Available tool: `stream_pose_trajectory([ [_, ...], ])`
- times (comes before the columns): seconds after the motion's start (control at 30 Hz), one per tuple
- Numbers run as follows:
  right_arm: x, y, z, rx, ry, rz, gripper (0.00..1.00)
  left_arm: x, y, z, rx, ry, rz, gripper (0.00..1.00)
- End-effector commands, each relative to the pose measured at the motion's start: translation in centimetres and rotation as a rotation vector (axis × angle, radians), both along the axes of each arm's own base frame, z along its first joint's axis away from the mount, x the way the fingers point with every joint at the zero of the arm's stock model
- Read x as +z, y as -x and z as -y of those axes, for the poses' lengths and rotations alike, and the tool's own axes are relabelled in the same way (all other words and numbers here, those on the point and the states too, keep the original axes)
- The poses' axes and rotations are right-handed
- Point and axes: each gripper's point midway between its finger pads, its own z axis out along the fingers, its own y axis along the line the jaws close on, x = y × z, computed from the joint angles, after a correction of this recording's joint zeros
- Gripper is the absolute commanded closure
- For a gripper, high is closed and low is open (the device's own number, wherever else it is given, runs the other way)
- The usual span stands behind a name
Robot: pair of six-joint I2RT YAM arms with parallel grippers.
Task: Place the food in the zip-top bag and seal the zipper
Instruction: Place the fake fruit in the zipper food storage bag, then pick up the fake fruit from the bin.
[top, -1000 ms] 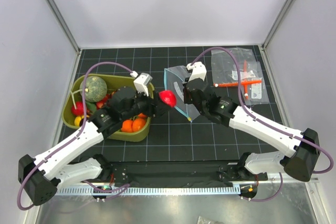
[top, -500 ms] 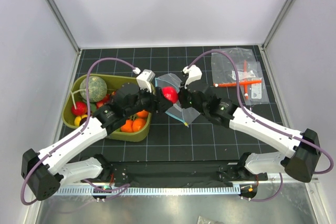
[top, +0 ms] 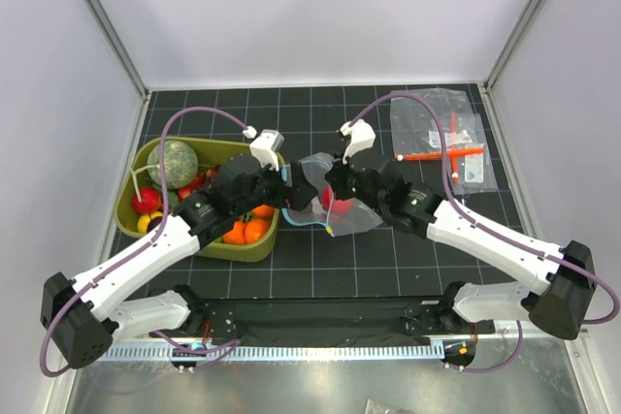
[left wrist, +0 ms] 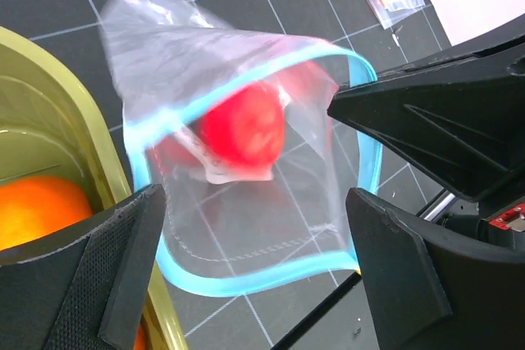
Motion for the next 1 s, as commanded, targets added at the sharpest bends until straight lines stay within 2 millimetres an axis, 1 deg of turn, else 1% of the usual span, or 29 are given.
stream_pose_trajectory([
  [0.0,2.7,-0.1,0.1,-0.023,-0.078,0.056,0.99,2.6,-0.1,0.0,0.000,0.033,0.064,0.05],
  [0.03,2.7,-0.1,0.4,-0.034,-0.077,0.059,0.99,2.7,-0.2,-0.1,0.005,0.034,0.067,0.05],
  [0.1,3.2,-0.5,1.4,-0.087,-0.074,0.075,0.99,2.8,-0.2,-0.3,0.013,0.032,0.072,0.05],
  [0.13,3.1,-0.7,1.9,-0.117,-0.062,0.077,0.99,3.0,-0.2,-0.6,0.024,0.030,0.076,0.05],
  [0.2,3.4,-1.3,3.7,-0.205,-0.043,0.102,0.99,2.9,-0.6,-1.6,0.080,0.016,0.085,0.05],
  [0.23,3.5,-1.4,4.2,-0.232,-0.039,0.110,0.99,3.0,-0.7,-2.4,0.116,0.002,0.090,0.04],
  [0.27,3.6,-1.4,4.7,-0.255,-0.040,0.116,0.99,2.9,-1.3,-3.6,0.184,-0.020,0.102,0.04],
  [0.3,3.8,-1.6,5.5,-0.293,-0.036,0.132,0.99,2.9,-1.5,-4.4,0.226,-0.031,0.105,0.04],
  [0.33,4.0,-1.5,5.8,-0.302,-0.039,0.139,0.99,3.0,-1.7,-5.2,0.264,-0.042,0.111,0.04],
  [0.37,4.0,-1.6,6.0,-0.311,-0.038,0.142,0.99,3.3,-2.0,-6.7,0.336,-0.057,0.133,0.03],
  [0.43,4.3,-1.5,6.3,-0.316,-0.044,0.149,0.99,3.0,-2.4,-8.8,0.452,-0.077,0.127,0.01],
  [0.47,4.3,-1.5,6.3,-0.316,-0.043,0.150,0.99,2.4,-2.6,-10.6,0.534,-0.135,0.118,0.00],
  [0.53,4.3,-1.5,6.4,-0.323,-0.039,0.152,0.99,1.6,-3.2,-12.0,0.584,-0.176,0.083,0.00],
  [0.57,4.3,-1.5,6.5,-0.324,-0.039,0.152,0.99,1.3,-3.5,-12.3,0.600,-0.192,0.068,0.00],
  [0.6,4.3,-1.6,6.5,-0.326,-0.036,0.153,0.99,0.2,-4.1,-12.5,0.609,-0.227,0.035,0.00],
  [0.67,4.3,-1.6,6.6,-0.330,-0.036,0.153,0.99,-0.6,-4.6,-12.4,0.614,-0.271,-0.004,0.00],
  [0.7,4.4,-1.5,6.7,-0.333,-0.037,0.154,0.99,-2.0,-5.1,-12.2,0.612,-0.319,-0.040,0.00],
  [0.73,4.5,-1.5,6.8,-0.338,-0.040,0.157,0.99,-2.6,-5.4,-12.2,0.615,-0.345,-0.059,0.00],
  [0.77,4.6,-1.5,7.0,-0.345,-0.043,0.161,0.99,-2.6,-5.8,-12.0,0.619,-0.357,-0.068,0.00],
  [0.8,4.5,-1.5,7.1,-0.348,-0.043,0.164,0.99,-3.3,-5.9,-12.3,0.620,-0.391,-0.093,0.00],
  [0.83,4.6,-1.5,7.1,-0.348,-0.047,0.165,0.99,-4.6,-6.2,-12.2,0.616,-0.428,-0.125,0.00],
  [0.9,4.7,-1.4,7.3,-0.351,-0.047,0.166,0.99,-5.4,-6.5,-12.5,0.619,-0.451,-0.155,0.00],
  [0.93,4.7,-1.4,7.3,-0.353,-0.048,0.167,0.99,-6.0,-6.6,-12.2,0.607,-0.453,-0.177,0.00],
  [0.97,4.7,-1.5,7.5,-0.361,-0.046,0.171,0.99,-6.8,-6.5,-12.4,0.602,-0.463,-0.194,0.00],
])
